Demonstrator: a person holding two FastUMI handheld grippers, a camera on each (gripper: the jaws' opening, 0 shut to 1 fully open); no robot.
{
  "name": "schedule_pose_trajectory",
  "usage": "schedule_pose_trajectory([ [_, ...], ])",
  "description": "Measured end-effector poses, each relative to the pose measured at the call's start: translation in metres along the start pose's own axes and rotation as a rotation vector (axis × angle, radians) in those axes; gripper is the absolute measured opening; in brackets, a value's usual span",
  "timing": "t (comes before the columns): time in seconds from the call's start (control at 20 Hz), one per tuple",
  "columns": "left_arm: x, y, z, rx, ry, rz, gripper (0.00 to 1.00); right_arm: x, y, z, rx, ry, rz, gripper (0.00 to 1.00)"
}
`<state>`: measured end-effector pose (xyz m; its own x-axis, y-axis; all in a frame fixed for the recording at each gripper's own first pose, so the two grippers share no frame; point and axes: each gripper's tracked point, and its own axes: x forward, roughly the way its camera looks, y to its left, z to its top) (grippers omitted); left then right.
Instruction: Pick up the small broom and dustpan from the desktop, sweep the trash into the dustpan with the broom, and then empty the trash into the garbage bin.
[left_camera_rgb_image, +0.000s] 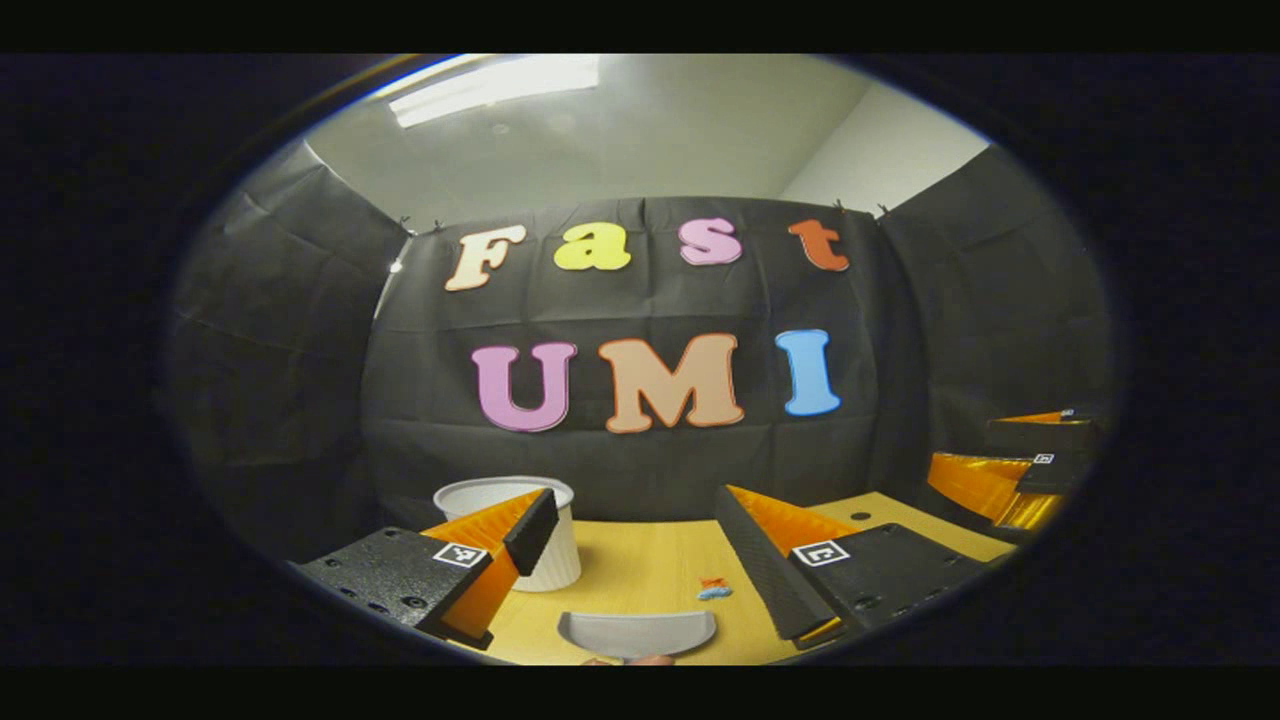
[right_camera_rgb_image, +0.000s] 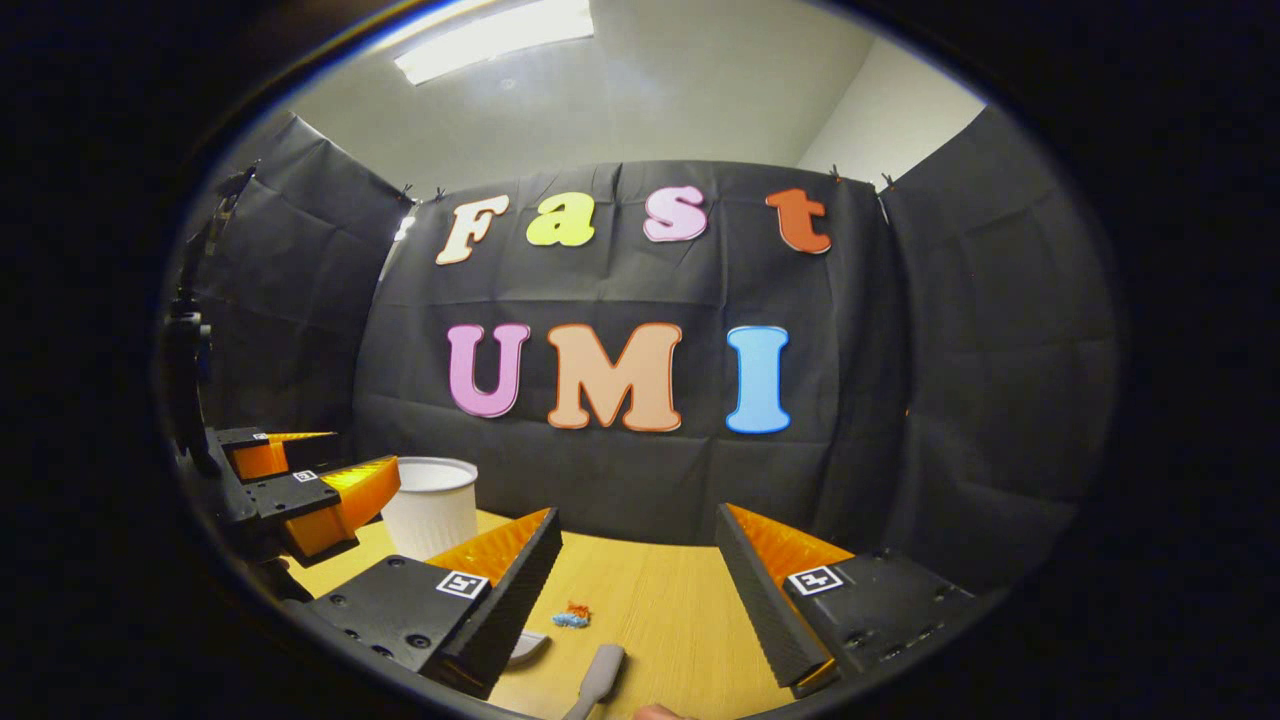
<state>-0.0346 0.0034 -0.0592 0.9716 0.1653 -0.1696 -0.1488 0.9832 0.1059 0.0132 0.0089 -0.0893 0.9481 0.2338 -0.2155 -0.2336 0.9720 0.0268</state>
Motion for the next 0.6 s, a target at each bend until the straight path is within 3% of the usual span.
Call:
schedule_pose_trajectory([
  [0.15,-0.003,0.007,-0.048,0.009,0.125,-0.003,0.94,0.007,0.013,-0.044,0.024,0.104,0.030,0.92],
  [0.6,-0.018,0.019,-0.204,0.004,0.537,-0.038,0.95,0.025,0.037,-0.192,-0.052,0.446,0.015,0.92],
])
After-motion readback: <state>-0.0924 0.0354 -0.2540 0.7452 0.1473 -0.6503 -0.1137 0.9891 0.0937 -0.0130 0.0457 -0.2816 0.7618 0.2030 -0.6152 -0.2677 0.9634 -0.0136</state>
